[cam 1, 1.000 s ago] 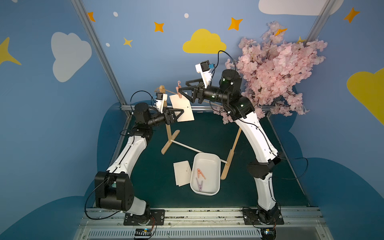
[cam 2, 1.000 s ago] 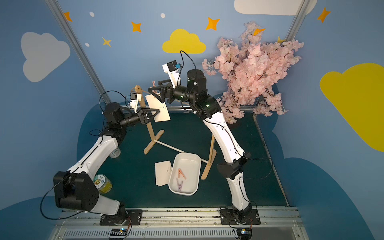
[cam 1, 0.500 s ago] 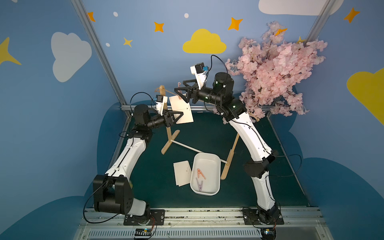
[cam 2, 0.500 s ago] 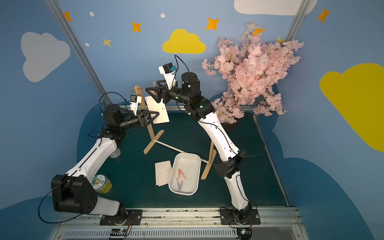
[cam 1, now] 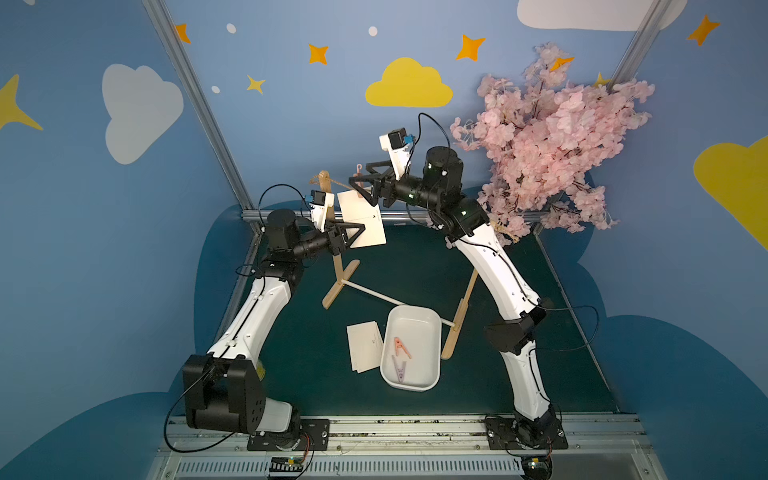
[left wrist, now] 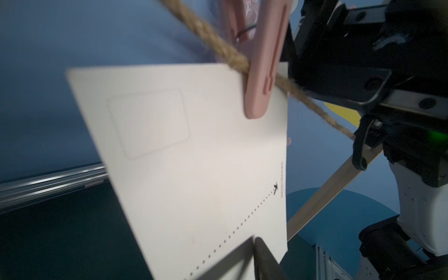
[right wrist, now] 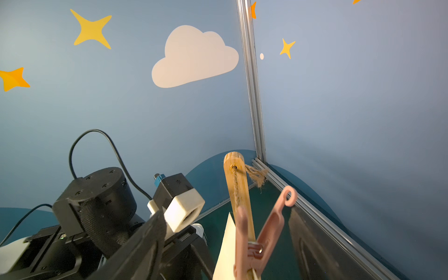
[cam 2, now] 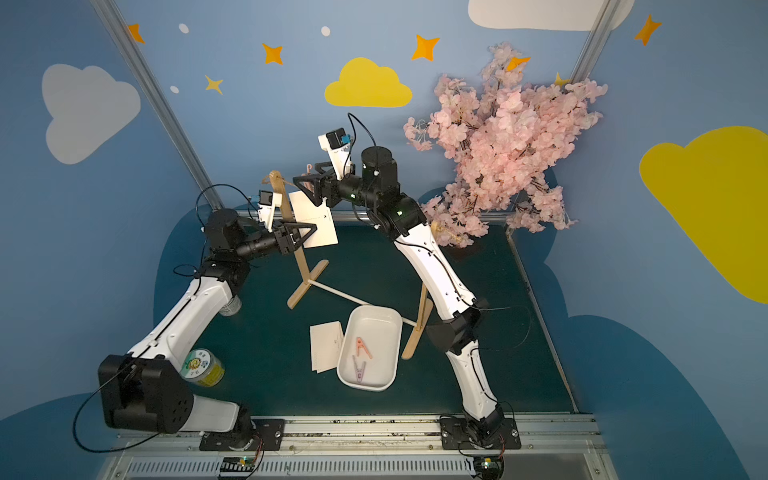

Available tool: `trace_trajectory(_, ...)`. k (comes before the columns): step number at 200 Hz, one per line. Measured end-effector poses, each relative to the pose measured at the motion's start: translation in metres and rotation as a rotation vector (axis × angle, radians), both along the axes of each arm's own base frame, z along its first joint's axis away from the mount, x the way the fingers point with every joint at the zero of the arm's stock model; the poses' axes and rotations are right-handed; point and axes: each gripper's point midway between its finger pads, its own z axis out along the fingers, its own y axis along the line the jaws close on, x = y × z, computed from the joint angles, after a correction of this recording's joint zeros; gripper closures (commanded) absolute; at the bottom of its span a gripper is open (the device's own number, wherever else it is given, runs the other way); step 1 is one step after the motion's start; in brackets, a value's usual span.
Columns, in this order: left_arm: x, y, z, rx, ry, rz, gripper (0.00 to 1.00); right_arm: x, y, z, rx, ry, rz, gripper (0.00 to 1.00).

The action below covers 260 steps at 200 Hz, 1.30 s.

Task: Remove the postcards from the strings
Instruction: Pinch the postcard on the clothesline.

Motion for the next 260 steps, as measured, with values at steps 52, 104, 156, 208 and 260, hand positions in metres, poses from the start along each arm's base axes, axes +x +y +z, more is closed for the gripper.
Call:
trace_trajectory(52,0.002,0.002,-0.003,0.015,-0.009,0.016,0.88,0.006,0.004,-0.01,-0.01,0.014,-0.003,0.19)
trace_trajectory(104,0.003,0.003,-0.008,0.026,-0.01,0.025,0.92,0.006,0.004,-0.01,-0.009,0.013,-0.003,0.19)
trace_trajectory(156,0.003,0.004,-0.011,0.033,-0.01,0.04,0.92,0.007,0.003,-0.006,0.0,0.001,-0.005,0.18)
trace_trajectory(208,0.002,0.005,-0.009,0.035,-0.02,0.04,0.92,0.008,0.001,0.0,0.02,-0.021,-0.001,0.17)
trace_trajectory(260,0.001,0.004,-0.01,0.046,-0.026,0.036,0.94,0.008,-0.001,0.007,0.041,-0.046,0.014,0.17)
